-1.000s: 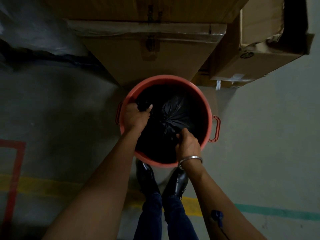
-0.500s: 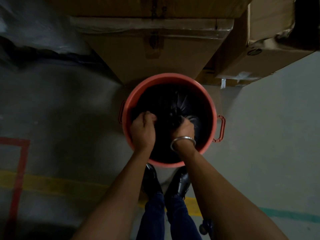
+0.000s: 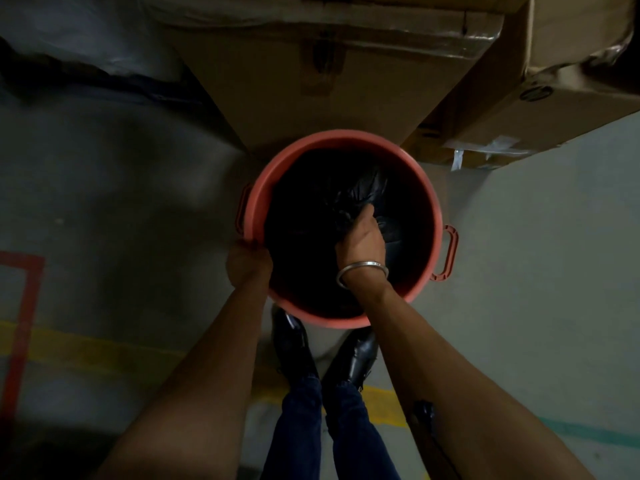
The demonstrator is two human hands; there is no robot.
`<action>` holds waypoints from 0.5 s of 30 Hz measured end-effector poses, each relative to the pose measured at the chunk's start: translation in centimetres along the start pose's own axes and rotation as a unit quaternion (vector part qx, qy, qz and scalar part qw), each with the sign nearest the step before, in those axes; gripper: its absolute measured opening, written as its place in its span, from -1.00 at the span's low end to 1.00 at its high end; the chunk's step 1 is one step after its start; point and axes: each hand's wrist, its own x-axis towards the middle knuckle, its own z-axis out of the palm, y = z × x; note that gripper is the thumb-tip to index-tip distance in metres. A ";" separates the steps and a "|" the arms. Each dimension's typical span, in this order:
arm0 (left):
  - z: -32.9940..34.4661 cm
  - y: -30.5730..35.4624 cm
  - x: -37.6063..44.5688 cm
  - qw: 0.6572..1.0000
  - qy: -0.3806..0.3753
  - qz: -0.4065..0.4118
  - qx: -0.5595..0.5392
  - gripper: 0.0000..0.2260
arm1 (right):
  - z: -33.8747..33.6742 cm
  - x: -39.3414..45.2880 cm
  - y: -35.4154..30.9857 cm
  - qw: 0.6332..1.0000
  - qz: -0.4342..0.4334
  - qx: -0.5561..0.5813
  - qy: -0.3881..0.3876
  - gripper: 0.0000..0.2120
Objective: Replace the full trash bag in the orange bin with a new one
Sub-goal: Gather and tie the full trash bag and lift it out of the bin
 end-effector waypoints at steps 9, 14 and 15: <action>1.1 -2.7 -0.2 0.987 -0.062 0.038 -0.143 -0.48 | 1.0 0.9 0.7 1.000 0.003 -0.013 0.019 -0.66; 2.3 -2.7 0.2 0.986 0.006 0.030 -0.166 -0.57 | 1.0 1.7 0.8 0.999 0.000 -0.038 0.021 -0.62; 2.6 -2.6 0.2 0.985 0.017 0.029 -0.170 -0.57 | 0.9 1.8 0.7 0.999 -0.001 -0.037 0.025 -0.61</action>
